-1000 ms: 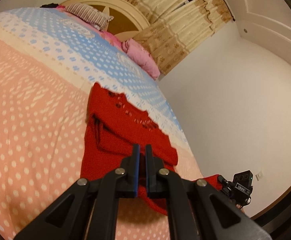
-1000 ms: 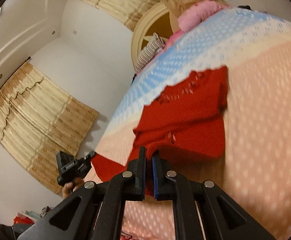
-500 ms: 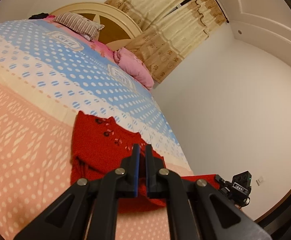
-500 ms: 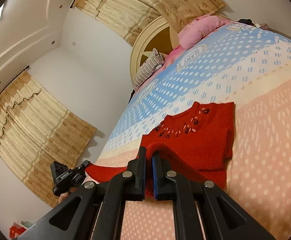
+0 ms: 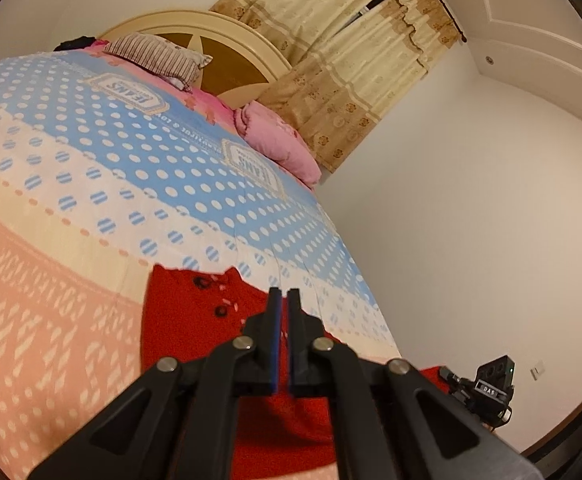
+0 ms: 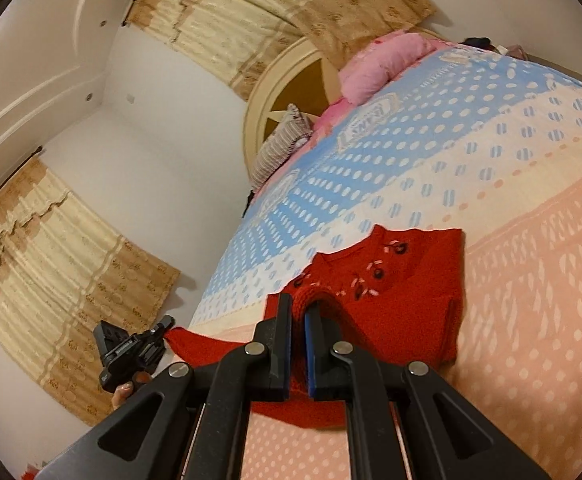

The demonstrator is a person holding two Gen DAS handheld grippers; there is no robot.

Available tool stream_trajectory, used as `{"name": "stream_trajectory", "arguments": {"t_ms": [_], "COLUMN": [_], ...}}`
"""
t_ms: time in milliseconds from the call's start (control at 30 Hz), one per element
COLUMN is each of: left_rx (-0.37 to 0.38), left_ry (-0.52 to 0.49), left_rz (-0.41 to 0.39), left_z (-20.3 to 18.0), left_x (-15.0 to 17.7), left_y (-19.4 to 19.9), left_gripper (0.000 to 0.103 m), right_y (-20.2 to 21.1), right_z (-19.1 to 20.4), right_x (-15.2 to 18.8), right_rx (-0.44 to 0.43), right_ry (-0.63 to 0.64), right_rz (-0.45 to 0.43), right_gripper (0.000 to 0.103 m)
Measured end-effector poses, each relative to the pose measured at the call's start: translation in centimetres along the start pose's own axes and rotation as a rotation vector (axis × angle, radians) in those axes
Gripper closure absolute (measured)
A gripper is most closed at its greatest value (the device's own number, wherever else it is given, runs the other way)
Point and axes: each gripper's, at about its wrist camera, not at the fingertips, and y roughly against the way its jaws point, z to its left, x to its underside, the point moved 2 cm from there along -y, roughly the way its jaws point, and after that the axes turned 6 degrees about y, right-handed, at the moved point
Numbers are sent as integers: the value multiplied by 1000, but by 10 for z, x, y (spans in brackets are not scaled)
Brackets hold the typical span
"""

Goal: Fold small clothes

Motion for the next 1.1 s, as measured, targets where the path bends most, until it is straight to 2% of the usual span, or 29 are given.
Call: {"name": "stream_trajectory", "arguments": {"t_ms": [100, 200, 267, 333, 367, 400, 467, 500, 600, 633, 833, 900, 1100], "left_rx": [-2, -79, -144, -155, -175, -162, -121, -118, -146, -151, -188, -234, -264], "left_ry": [-16, -104, -181, -242, -270, -275, -263, -246, -215, -204, -158, -157, -117], "left_rz": [22, 26, 77, 149, 201, 226, 268, 288, 298, 305, 348, 359, 322], "left_z": [2, 3, 4, 8, 11, 12, 12, 13, 17, 18, 30, 34, 46], "left_x": [-6, 2, 15, 31, 41, 46, 55, 59, 64, 65, 81, 85, 82], "left_y": [-18, -35, -44, -48, -48, -47, -44, -46, -57, -61, -87, -91, -86], "left_gripper": [102, 102, 98, 85, 85, 85, 82, 75, 59, 56, 57, 57, 57], "right_y": [-12, -31, -47, -56, -58, -59, -62, -63, -66, -66, -64, -64, -64], "right_z": [-17, -33, -44, -53, -56, -58, -60, -62, -67, -69, -63, -64, -69], "right_x": [-4, -8, -8, -8, -7, -6, -3, -2, 2, 3, 10, 11, 17], "right_rx": [15, 54, 74, 83, 82, 84, 89, 88, 92, 90, 83, 82, 79], "right_ry": [-39, -65, -89, -104, -111, -110, -99, -100, -108, -118, -108, -109, -120], "right_rz": [13, 35, 59, 65, 67, 71, 86, 94, 100, 99, 109, 110, 117], "right_gripper": [98, 98, 98, 98, 98, 98, 98, 98, 98, 98, 98, 98, 98]}}
